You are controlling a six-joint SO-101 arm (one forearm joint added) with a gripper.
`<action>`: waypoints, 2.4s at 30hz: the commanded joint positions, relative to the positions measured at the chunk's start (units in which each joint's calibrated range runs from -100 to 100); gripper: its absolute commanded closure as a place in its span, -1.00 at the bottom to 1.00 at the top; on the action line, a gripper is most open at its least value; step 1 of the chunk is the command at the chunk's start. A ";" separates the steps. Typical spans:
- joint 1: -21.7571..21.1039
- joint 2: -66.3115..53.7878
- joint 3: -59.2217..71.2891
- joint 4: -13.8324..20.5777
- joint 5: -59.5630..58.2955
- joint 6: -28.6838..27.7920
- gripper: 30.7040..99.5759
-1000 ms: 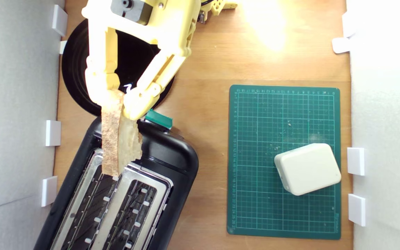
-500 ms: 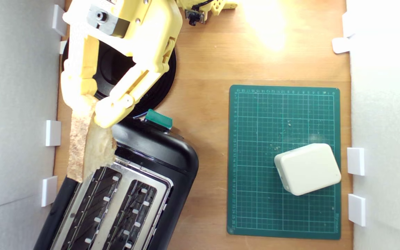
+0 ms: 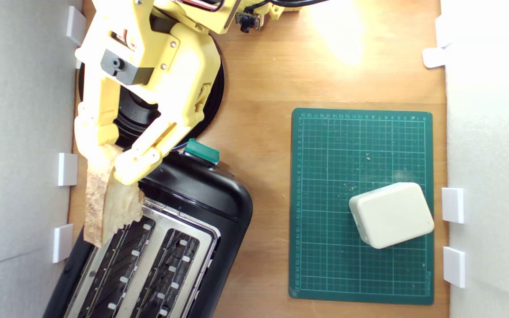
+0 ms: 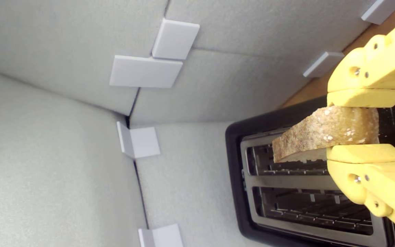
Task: Pick bread and place in toaster
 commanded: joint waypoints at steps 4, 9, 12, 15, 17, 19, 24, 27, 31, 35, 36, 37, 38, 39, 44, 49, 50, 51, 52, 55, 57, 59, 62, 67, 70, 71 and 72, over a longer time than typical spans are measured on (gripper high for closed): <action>-0.24 0.19 -3.71 0.46 -0.98 -0.30 0.34; -0.24 2.27 -3.80 0.46 -2.94 -0.36 0.34; -0.24 2.85 -3.80 0.46 -3.02 -0.36 0.35; -0.32 3.02 -3.80 0.46 -3.28 -0.36 0.35; -0.32 4.02 -3.80 0.46 -3.28 -0.41 0.35; -0.32 4.77 -3.80 0.46 -3.28 -0.41 0.35; -0.32 5.43 -4.43 0.46 -3.37 -0.41 0.35; -0.32 5.68 -4.89 0.46 -3.37 -0.41 0.35; -0.16 7.68 -4.98 0.55 -5.41 -0.41 0.35; 0.00 8.34 -4.98 0.55 -5.50 -0.41 0.36; 0.00 8.43 -4.98 0.55 -5.50 -0.41 0.36; 0.00 8.43 -4.98 0.55 -5.50 -0.41 0.36; 0.08 8.51 -4.98 0.55 -5.58 -0.36 0.36; 0.17 8.51 -4.98 0.55 -5.58 -0.36 0.36; 0.49 10.09 -4.98 2.36 -5.58 -0.36 0.36; 0.57 12.50 -4.98 3.00 -5.58 -0.36 0.36; 0.57 12.92 -4.98 3.00 -5.58 -0.36 0.36; 0.33 13.25 -4.98 3.00 -5.58 -0.36 0.36; 0.17 13.34 -4.98 3.00 -5.58 -0.41 0.36; -0.16 14.58 -4.98 2.64 -5.58 -0.41 0.36; -0.24 15.75 -4.98 2.73 -5.67 -0.41 0.36; -0.24 17.16 -4.98 2.54 -6.86 -0.46 0.36; -0.16 19.24 -4.98 3.00 -10.53 -1.98 0.34; -0.24 22.74 -4.98 3.00 -12.84 -2.76 0.34; -0.32 23.32 -4.89 2.09 -12.84 -3.28 0.34; -0.32 23.40 -4.89 2.09 -12.84 -3.76 0.34; -0.32 23.49 -4.80 2.09 -12.84 -4.33 0.34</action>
